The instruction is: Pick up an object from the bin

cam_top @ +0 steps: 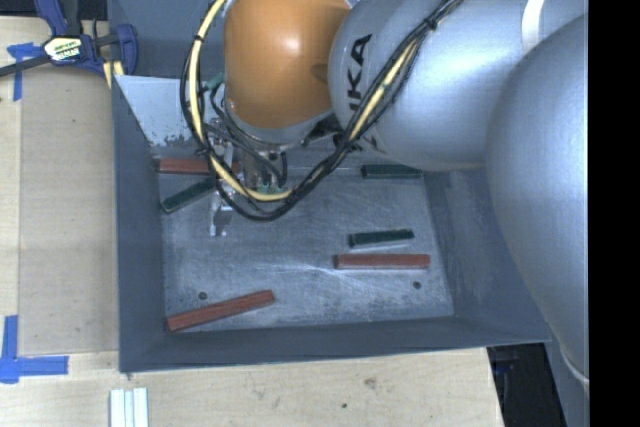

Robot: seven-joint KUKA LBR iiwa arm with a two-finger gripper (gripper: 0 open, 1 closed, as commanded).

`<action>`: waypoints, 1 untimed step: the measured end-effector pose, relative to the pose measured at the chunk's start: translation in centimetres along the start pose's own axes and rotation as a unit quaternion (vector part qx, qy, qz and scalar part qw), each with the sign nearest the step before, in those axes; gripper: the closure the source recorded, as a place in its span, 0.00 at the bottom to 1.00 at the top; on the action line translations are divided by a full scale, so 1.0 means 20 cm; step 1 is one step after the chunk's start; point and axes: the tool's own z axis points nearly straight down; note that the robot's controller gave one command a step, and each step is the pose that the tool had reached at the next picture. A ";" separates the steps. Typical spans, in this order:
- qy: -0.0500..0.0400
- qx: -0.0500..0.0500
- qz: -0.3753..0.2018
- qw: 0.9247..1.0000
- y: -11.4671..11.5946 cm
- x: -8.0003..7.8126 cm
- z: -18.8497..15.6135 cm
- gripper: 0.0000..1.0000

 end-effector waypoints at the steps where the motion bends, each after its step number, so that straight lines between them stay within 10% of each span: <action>1: -0.004 -0.001 -0.071 0.997 0.01 -0.20 0.20 0.00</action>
Offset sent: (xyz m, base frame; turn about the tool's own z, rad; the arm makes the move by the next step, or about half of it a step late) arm 0.0483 0.0015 -0.0727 -0.1823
